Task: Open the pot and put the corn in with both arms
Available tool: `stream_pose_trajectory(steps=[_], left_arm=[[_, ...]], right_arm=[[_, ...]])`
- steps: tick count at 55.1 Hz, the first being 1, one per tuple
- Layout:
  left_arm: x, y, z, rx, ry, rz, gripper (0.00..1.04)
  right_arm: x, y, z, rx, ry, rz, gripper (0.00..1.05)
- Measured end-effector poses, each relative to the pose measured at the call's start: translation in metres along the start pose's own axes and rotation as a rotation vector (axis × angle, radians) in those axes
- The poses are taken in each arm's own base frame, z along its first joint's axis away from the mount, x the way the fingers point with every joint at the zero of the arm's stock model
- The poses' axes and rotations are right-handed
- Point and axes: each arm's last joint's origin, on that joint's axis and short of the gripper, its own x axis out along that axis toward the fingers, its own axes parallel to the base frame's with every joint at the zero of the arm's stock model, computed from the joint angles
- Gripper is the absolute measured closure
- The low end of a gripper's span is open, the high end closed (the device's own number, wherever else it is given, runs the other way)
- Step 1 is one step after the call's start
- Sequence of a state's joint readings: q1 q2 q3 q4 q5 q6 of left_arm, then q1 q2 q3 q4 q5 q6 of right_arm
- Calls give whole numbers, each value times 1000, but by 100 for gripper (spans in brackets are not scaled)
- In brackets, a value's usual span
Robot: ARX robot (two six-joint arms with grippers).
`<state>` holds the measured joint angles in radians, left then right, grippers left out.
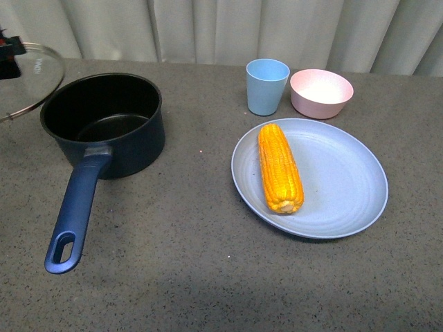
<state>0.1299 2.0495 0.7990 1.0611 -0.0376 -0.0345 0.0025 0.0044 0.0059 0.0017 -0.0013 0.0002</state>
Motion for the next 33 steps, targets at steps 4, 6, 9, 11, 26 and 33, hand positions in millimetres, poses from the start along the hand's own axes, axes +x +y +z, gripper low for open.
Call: stream_pose_trajectory(steps=[4,6,9,11,26,33], left_arm=[[-1,24,-4,-12,1,49,43],[0,33,-7,-17,-9,70,43],[0,39,-12,-27,-24,79,43],[0,42,-16,-32,-20,85,43],[2,50,-54,-42,60,104,43],[5,51,-65,-43,83,117,43]], right_arm=[[0,0,0,0,0,0,9],[0,0,0,0,0,0,9],[0,0,0,0,0,0,9],[0,0,0,0,0,0,9],[0,0,0,0,0,0,9],[0,0,0,0,0,0,9]])
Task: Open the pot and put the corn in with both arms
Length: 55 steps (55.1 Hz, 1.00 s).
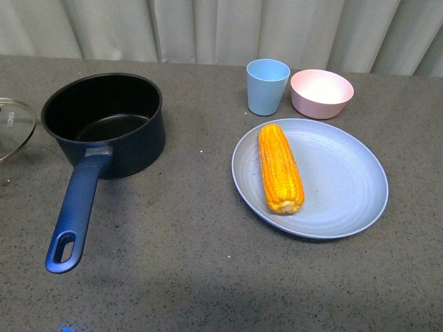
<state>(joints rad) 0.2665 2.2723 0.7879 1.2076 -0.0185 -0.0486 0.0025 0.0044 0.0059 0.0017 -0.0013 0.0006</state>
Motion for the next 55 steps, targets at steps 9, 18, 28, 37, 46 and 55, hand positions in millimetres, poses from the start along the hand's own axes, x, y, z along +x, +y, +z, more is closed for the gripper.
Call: stream_pose_trajectory(steps=[9,18,28,37,46,55], left_arm=[[3,0,-12,6,17,0,43],[5,-1,-25,18,43,1,43],[7,-2,-32,19,60,-1,43],[11,-3,-33,25,58,5,43],[12,-2,-36,39,69,2,43],[13,-2,-36,42,72,3,43]], right_arm=[[0,0,0,0,0,0,9],[0,0,0,0,0,0,9],[0,0,0,0,0,0,9],[0,0,0,0,0,0,9],[0,0,0,0,0,0,9],[0,0,0,0,0,0,9]])
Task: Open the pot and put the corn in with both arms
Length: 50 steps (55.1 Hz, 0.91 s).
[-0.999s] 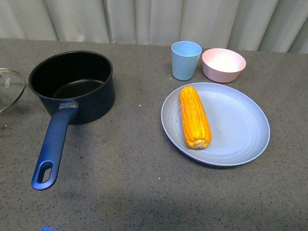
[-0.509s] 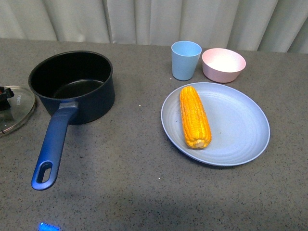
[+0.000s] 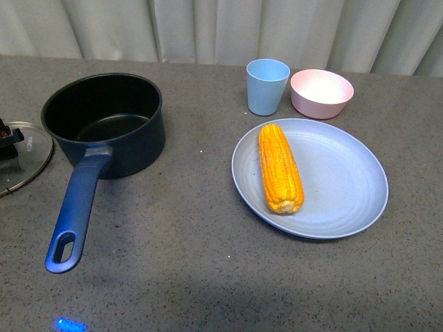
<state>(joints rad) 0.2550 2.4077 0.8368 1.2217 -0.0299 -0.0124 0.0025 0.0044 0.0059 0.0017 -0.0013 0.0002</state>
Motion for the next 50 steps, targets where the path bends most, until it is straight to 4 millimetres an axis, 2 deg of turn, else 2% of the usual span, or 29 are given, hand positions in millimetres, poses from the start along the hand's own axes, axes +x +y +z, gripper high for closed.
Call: stream_pose_trajectory(steps=[9,17,22,34,44,50], left_arm=[[0,0,0,0,2,1,43],[-2,1,5,7,-6,2,17],[-5,2,12,6,-22,6,5],[-27,4,40,0,-74,10,6],[-67,6,67,12,-118,37,6],[-94,7,75,23,-145,50,6]], right_arm=[[0,0,0,0,0,0,9],[0,0,0,0,0,0,9],[0,0,0,0,0,0,9],[0,0,0,0,0,0,9],[0,0,0,0,0,0,9],[0,0,0,0,0,0,9]])
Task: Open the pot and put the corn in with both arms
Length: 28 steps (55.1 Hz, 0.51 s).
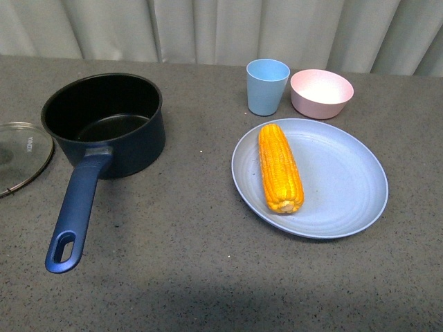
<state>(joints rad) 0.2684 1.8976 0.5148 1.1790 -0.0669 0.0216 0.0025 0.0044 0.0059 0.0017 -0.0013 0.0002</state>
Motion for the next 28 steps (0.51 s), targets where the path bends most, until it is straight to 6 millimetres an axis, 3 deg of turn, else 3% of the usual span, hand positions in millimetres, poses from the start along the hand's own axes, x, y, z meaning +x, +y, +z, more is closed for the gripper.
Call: stream_pose_trajectory(steps=[6,9,13,28], left_arm=[[-40,2,9,-17,1,-6,7],[-66,0,15,-19,-123,-209,20],[-99,-10,20,-6,-167,-317,37],[-139,-18,28,-2,-181,-328,83]], right_arm=[[0,0,0,0,0,0,9],[0,0,0,0,0,0,9],[0,0,0,0,0,0,9],[0,0,0,0,0,-2,9]])
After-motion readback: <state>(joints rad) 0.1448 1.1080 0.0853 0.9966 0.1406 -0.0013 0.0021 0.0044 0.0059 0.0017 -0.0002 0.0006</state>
